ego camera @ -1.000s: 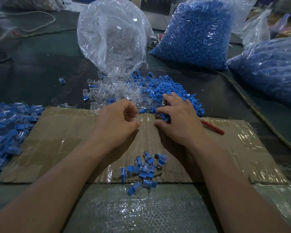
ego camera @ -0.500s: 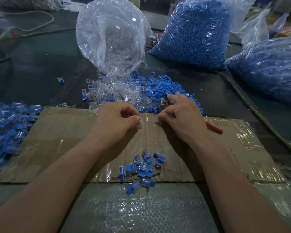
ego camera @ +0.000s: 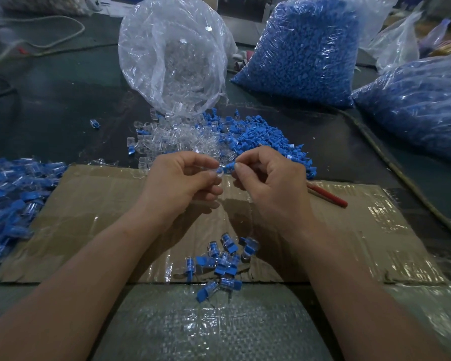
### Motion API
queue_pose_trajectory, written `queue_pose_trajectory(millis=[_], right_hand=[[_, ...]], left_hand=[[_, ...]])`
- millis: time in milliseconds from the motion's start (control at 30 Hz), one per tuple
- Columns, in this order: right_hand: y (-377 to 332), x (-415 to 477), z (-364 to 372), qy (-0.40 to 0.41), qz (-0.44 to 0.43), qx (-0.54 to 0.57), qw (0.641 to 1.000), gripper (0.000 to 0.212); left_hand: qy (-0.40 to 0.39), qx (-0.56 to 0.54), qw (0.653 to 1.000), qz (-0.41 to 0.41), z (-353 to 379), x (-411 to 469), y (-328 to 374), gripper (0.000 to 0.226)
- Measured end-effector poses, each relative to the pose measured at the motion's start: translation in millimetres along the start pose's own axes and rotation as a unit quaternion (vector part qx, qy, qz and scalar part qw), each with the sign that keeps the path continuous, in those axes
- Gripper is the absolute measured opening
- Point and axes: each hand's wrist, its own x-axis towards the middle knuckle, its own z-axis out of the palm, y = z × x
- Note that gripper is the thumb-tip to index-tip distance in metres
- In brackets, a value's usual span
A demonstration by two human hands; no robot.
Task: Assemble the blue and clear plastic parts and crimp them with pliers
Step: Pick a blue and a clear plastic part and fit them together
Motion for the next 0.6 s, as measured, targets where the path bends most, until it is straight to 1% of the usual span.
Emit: queue_pose_trajectory(millis=[133,333,400,600], right_hand=[[-1.2,-1.2,2.9,-0.018,-0.023,-0.03,0.999,0.004],[-1.4,-0.7,2.2,-0.011,-0.044,-0.095,0.994,0.008],[-1.6,-1.3,1.5,-0.012,-0.043,-0.097,0.994,0.01],[-1.2,-1.7,1.7,-0.047,-0.031,-0.092,0.994,0.014]], left_hand=[[-0.002,0.002,1.0,0.011,1.2,0.0,-0.3,0.009],[-0.005,-0.004,0.999,0.04,3.4,-2.6,2.1,0.011],[-0.008,0.004,0.999,0.048,3.9,-2.8,1.7,0.013],[-0.014,0.045,0.995,0.089,3.8,-2.6,-0.3,0.015]])
